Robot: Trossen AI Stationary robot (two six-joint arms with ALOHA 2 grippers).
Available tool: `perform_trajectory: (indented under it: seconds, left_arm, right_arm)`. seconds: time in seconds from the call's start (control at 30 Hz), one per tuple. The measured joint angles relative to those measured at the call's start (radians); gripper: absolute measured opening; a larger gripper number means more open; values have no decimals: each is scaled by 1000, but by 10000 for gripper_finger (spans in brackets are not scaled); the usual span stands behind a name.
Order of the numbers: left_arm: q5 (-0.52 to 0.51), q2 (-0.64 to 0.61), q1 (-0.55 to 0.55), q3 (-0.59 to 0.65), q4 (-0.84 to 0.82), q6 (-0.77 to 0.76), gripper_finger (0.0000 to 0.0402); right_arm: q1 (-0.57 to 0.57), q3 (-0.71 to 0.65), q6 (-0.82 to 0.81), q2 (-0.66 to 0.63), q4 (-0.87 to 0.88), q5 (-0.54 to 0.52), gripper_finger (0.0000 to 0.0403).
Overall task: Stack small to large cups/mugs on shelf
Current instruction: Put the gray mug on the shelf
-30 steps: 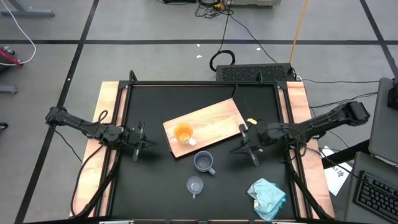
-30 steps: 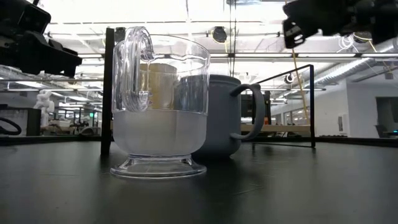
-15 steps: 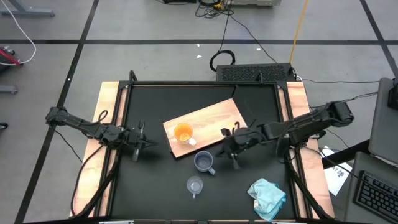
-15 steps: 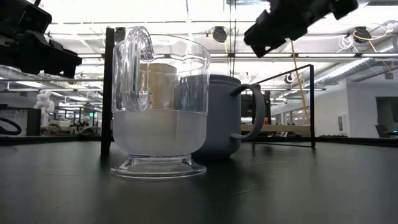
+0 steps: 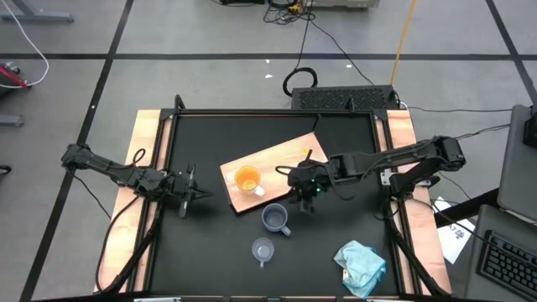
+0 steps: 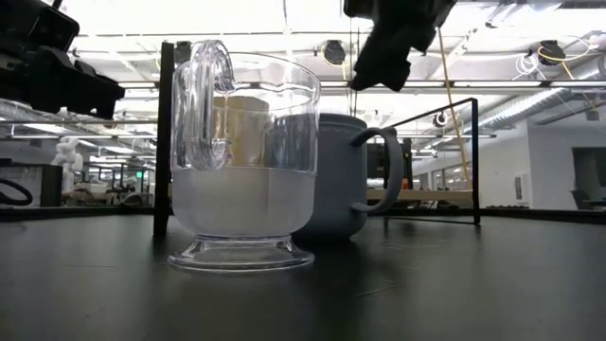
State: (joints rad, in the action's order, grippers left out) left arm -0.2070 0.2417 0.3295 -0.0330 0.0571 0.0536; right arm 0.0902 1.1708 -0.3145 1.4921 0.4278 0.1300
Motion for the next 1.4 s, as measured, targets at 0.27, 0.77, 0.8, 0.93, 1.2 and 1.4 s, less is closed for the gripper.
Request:
perform_trajectory:
  seconds: [0.27,0.77,0.8,0.93,1.2,1.4]
  left_arm:
    - [1,0,0,0,0,1,25]
    - [6,0,0,0,-4,-4,26]
    - [6,0,0,0,-4,-4,26]
    - [6,0,0,0,-8,-1,26]
    - [7,0,0,0,-32,0,26]
    - [7,0,0,0,-32,-4,26]
  right_arm:
    - [-26,0,-66,8,-2,5,157]
    - [4,0,44,8,-74,31,147]
    - [8,0,34,8,-79,32,147]
    - [10,0,-40,8,-128,59,155]
    - [-11,2,-155,8,-29,104,231]
    - [-20,58,-141,10,86,105,259]
